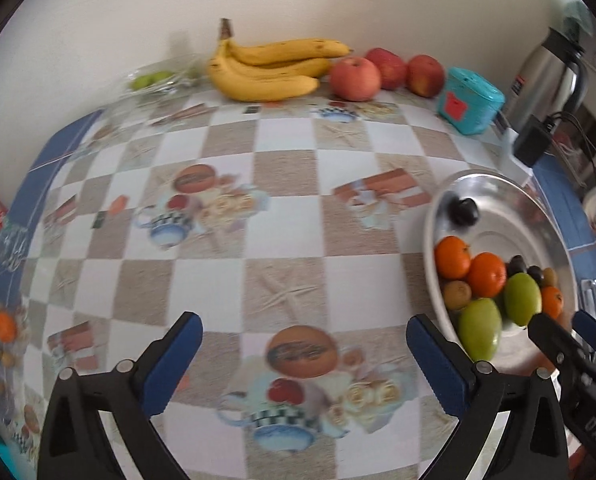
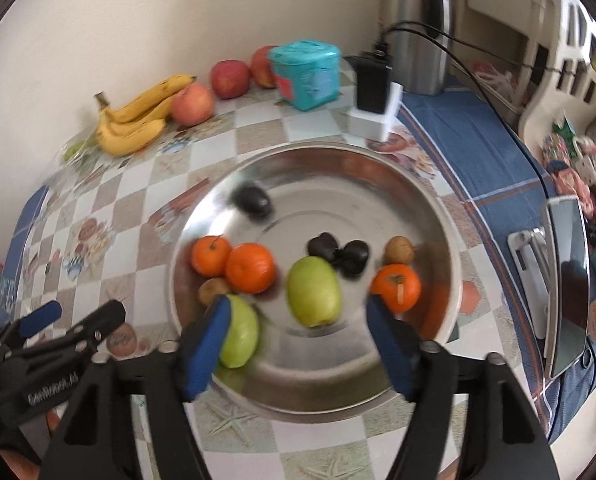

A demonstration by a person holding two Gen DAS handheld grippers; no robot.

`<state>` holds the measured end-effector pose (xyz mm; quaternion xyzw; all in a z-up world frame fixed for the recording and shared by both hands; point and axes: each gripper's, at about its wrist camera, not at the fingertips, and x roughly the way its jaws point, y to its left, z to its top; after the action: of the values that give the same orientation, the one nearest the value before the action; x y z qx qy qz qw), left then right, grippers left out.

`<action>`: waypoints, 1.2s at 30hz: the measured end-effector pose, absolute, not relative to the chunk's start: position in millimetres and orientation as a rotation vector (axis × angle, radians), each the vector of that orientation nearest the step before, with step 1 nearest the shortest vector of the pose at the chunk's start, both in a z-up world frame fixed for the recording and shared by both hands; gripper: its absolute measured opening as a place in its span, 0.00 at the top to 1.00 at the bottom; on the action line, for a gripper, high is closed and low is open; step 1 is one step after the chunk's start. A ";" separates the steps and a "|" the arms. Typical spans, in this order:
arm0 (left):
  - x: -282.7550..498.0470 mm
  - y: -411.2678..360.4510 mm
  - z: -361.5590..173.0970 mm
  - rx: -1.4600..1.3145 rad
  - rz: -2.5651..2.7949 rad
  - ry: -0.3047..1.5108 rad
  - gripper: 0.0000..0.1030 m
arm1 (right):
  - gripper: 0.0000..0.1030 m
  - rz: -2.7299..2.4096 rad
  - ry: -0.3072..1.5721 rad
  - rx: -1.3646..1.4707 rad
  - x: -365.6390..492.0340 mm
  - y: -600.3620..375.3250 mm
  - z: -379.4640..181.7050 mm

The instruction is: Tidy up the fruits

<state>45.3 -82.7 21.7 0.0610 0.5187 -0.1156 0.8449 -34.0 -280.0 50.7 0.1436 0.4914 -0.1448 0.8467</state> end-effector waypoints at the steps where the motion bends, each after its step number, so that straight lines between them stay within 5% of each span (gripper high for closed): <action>1: 43.6 -77.8 22.3 0.129 -0.229 1.089 0.00 | 0.20 -0.302 1.036 0.288 -34.5 -275.6 50.8; 4: 38.4 -68.4 25.7 0.135 -0.193 1.066 0.00 | 0.13 -0.297 1.031 0.261 -37.6 -265.6 51.2; 36: -17.8 -21.5 33.7 0.141 -0.027 1.097 0.00 | 0.12 -0.256 0.993 0.182 -89.4 -221.6 56.2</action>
<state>-17.8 -21.5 33.7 0.0667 0.5211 -0.0127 0.8508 -89.4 -221.6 56.2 0.0869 0.4742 -0.1222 0.8676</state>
